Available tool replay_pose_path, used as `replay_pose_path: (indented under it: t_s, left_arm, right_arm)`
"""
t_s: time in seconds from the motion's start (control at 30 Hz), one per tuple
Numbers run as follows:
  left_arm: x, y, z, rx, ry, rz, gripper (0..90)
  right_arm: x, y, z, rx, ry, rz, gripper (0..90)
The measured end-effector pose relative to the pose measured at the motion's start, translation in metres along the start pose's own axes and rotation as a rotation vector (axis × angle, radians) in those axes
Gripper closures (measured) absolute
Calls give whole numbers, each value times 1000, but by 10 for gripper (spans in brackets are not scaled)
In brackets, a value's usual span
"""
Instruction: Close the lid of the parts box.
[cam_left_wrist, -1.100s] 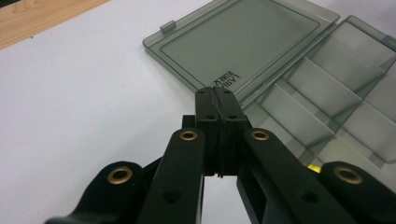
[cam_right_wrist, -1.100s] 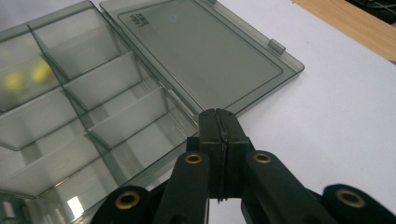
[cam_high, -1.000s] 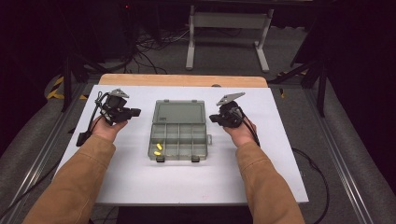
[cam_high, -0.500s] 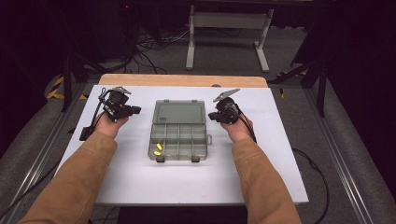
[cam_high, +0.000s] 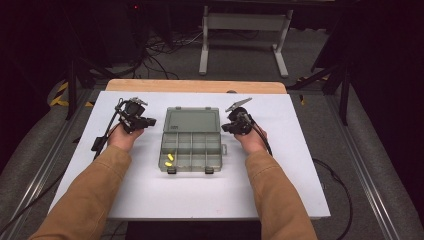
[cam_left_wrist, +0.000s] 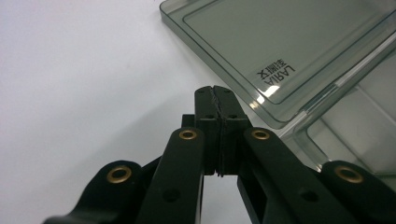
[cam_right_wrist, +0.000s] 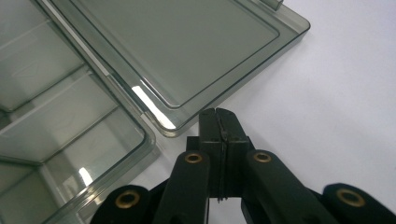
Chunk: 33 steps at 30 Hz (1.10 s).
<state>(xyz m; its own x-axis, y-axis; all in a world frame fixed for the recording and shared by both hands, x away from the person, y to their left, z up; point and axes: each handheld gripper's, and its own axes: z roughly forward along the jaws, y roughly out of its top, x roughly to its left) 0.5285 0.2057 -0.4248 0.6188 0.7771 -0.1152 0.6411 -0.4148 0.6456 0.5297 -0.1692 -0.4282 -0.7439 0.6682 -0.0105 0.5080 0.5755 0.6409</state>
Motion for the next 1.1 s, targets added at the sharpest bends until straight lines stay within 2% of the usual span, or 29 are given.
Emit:
replay_pose_path:
  t_s: [0.07,0.1,0.23,0.43,0.57,0.63,0.8,0.97,1.0,1.1]
  left_arm:
    - [1,0,4,1,1,-18,891]
    - [1,-1,7,6,-5,-41,891]
    - [1,-2,16,20,0,-36,892]
    - [-2,-2,24,38,-4,-53,866]
    - [-3,-2,27,49,-12,-64,888]
    - [-3,-2,27,50,-5,-53,893]
    - [-6,-3,31,65,-14,-84,894]
    - [-8,-3,33,68,-4,-82,894]
    - [-8,-3,33,67,-18,-86,894]
    - [-7,-3,33,64,-13,-85,894]
  right_arm:
    - [-1,0,2,2,2,10,899]
    - [-1,-1,5,5,4,11,899]
    - [-2,-3,9,12,-1,17,899]
    - [-4,-4,14,17,-2,36,899]
    - [-3,-5,16,22,1,36,899]
    - [-3,-5,17,21,1,37,899]
    - [-3,-5,17,21,1,38,899]
    - [-2,-5,17,24,0,41,899]
    - [-2,-5,17,24,0,41,900]
    - [-2,-5,17,26,-3,41,899]
